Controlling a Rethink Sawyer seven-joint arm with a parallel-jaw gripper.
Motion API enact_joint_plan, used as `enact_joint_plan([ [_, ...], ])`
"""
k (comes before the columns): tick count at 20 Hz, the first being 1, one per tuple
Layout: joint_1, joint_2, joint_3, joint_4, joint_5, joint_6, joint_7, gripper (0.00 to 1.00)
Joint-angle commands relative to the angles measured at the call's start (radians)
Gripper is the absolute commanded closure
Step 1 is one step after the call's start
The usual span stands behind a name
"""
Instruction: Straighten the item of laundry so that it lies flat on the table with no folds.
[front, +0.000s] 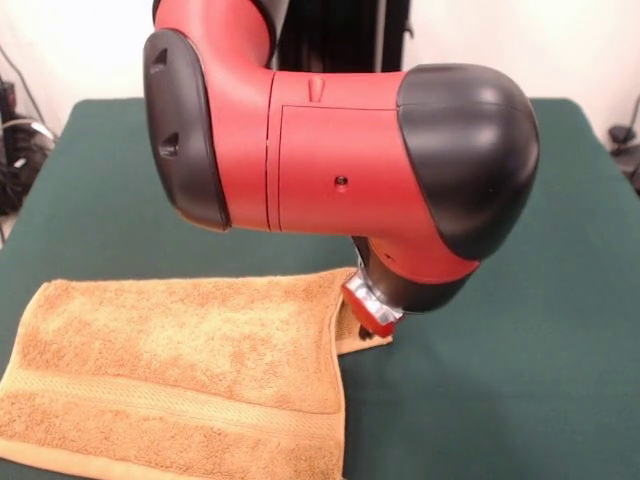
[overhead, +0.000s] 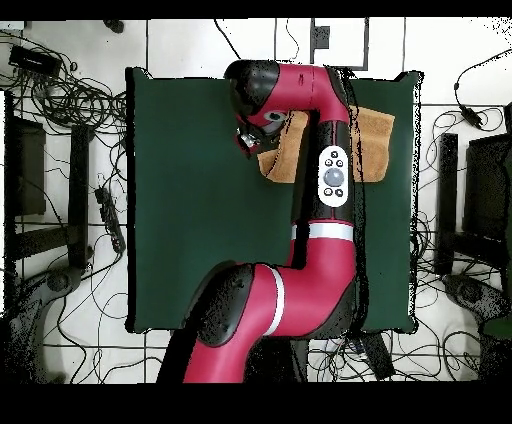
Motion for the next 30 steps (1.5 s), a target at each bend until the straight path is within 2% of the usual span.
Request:
enact_joint_plan([
  [1, 0.022, 0.066, 0.005, 0.062, -0.049, -0.096, 0.024, 0.00],
  [7, 0.019, 0.096, 0.001, 0.041, -0.055, 0.005, 0.043, 0.00],
  [11, 0.042, 0.139, -0.020, -0.032, -0.128, 0.182, 0.021, 0.00],
  [17, 0.046, 0.159, -0.004, -0.062, -0.170, 0.201, 0.032, 0.00],
  [21, 0.044, 0.170, 0.005, -0.074, -0.178, 0.200, 0.038, 0.00],
  [25, 0.010, 0.194, 0.063, -0.053, -0.106, 0.074, 0.086, 0.00],
  [30, -0.013, 0.221, 0.107, -0.044, -0.038, -0.093, 0.088, 0.00],
])
